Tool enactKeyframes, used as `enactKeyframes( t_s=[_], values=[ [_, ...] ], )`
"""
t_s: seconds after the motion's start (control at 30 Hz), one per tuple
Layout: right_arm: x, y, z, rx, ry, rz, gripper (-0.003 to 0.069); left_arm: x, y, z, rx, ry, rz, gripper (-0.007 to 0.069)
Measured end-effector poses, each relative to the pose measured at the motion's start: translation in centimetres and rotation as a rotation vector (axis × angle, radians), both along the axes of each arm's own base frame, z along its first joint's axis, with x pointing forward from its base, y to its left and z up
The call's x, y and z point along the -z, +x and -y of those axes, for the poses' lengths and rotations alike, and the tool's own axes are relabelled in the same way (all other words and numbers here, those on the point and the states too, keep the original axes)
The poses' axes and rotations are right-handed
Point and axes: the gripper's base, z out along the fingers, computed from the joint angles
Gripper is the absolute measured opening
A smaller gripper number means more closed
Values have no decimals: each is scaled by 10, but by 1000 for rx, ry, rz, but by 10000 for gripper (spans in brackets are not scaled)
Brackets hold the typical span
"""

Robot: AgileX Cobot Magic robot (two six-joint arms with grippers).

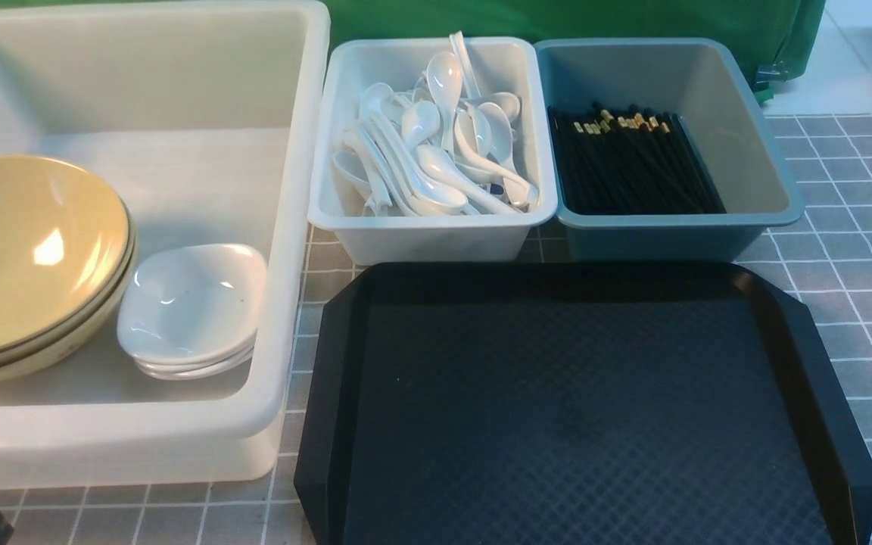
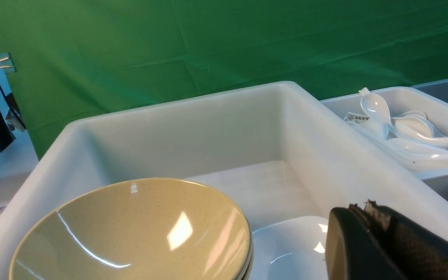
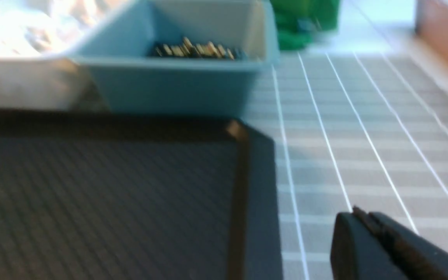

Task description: On grey table put chopsticks spoon bowls plates into blue grey white boxes.

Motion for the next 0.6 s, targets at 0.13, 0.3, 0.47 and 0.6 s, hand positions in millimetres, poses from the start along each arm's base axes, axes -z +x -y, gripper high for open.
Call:
enactKeyframes(
  t_s=[0.13, 0.3, 0.47, 0.6],
  values=[
    [1, 0, 1, 15, -8, -16, 45, 0, 0, 0, 0, 0, 0, -10],
    [2, 0, 1, 16, -9, -18, 45, 0, 0, 0, 0, 0, 0, -10],
    [2, 0, 1, 17, -7, -18, 45, 0, 0, 0, 0, 0, 0, -10],
    [2, 0, 1, 17, -8, -18, 45, 0, 0, 0, 0, 0, 0, -10]
  ],
)
